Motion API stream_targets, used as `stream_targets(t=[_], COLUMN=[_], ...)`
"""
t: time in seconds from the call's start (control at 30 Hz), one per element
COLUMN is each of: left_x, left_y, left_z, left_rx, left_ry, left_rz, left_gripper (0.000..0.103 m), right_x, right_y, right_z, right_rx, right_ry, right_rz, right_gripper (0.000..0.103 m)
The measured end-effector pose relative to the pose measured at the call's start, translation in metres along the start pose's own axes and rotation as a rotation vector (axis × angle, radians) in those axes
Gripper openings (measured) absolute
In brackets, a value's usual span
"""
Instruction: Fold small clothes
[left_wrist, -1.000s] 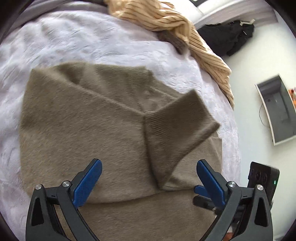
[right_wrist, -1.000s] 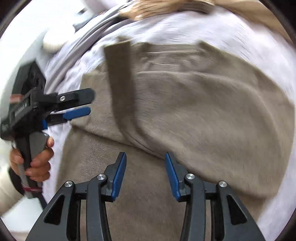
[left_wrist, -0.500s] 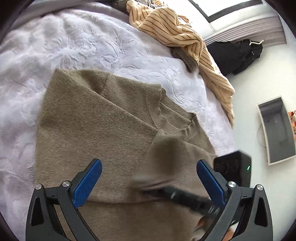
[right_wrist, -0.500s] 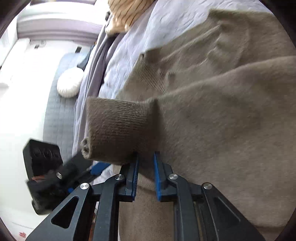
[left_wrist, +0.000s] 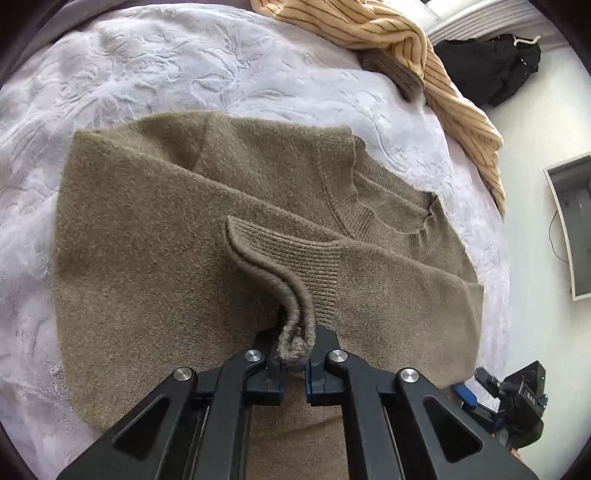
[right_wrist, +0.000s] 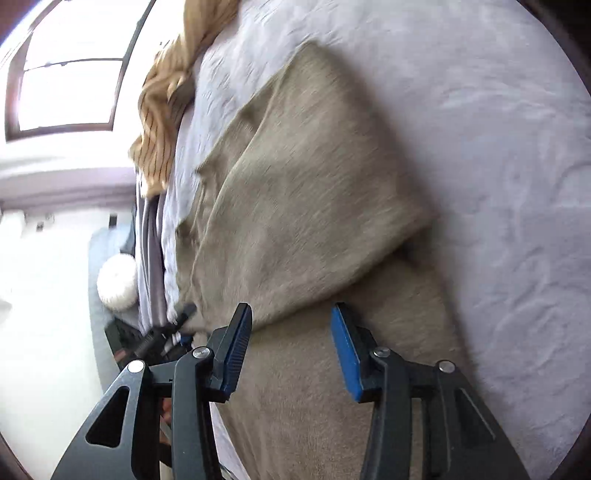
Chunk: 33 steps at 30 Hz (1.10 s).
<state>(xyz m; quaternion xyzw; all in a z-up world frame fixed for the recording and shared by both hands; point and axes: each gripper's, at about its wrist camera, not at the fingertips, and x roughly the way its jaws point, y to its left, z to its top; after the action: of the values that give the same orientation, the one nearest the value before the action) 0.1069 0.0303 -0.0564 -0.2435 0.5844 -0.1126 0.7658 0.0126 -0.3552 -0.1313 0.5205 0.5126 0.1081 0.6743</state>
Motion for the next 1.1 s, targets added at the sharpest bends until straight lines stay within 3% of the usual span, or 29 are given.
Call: stream_targets(t=[0.07,0.1,0.23,0.4,0.47,0.5,0.53,0.6,0.67,0.73,0.77,0.97,1.0,1.07,1.1], left_x=[-0.010,-0.018,-0.021,-0.009,-0.019,-0.025,-0.032,-0.046,-0.053,-0.056,-0.055,-0.018,-0.012,-0.004,-0.003], left_y=[-0.005,-0.009,-0.014,-0.005,-0.005,-0.005,-0.003,0.000,-0.001,-0.006,-0.008,-0.035,-0.034,-0.032,-0.031], left_z=[-0.003,-0.007,-0.022,-0.037,-0.041,-0.044,-0.046,-0.049,-0.048,-0.045,-0.043,-0.037,-0.038,-0.037,-0.037], left_rx=[0.031,0.052,0.089,0.092,0.128,0.148,0.167,0.195,0.203,0.209,0.212,0.234,0.233,0.220,0.212], left_ry=[-0.025,-0.041,-0.040,-0.013,-0.032,-0.042,-0.056,-0.078,-0.084,-0.097,-0.100,-0.072,-0.065,-0.057,-0.062], left_rz=[0.001,-0.002,0.016,0.123,0.216,0.290,0.345,0.383,0.391,0.382,0.379,0.418,0.431,0.447,0.452], left_gripper=[0.007,0.007,0.007,0.008,0.026,0.048,0.063,0.063,0.063,0.063,0.063,0.063,0.063,0.063,0.063], right_x=[-0.012,-0.015,-0.037,-0.034,-0.029,-0.033,-0.037,-0.047,-0.061,-0.071,-0.071,-0.028,-0.019,0.001,0.004], right_y=[-0.008,-0.007,0.011,-0.020,-0.026,-0.027,-0.026,-0.021,-0.008,0.007,0.013,0.009,0.008,0.005,0.010], right_z=[0.010,0.014,0.027,0.036,0.028,0.023,0.019,0.012,0.011,0.023,0.034,0.097,0.102,0.107,0.105], right_rx=[0.045,0.037,-0.130,-0.160,-0.163,-0.165,-0.166,-0.197,-0.273,-0.341,-0.355,-0.247,-0.231,-0.195,-0.216], right_ry=[-0.051,-0.065,-0.098,0.009,0.042,0.060,0.082,0.104,0.084,0.035,0.003,0.011,0.033,0.095,0.099], right_rz=[0.023,0.014,-0.025,-0.127,-0.144,-0.148,-0.160,-0.186,-0.190,-0.211,-0.223,-0.151,-0.143,-0.146,-0.165], right_gripper=[0.032,0.006,0.006,0.006,0.006,0.009,0.011,0.012,0.022,0.055,0.062,0.060,0.057,0.015,0.008])
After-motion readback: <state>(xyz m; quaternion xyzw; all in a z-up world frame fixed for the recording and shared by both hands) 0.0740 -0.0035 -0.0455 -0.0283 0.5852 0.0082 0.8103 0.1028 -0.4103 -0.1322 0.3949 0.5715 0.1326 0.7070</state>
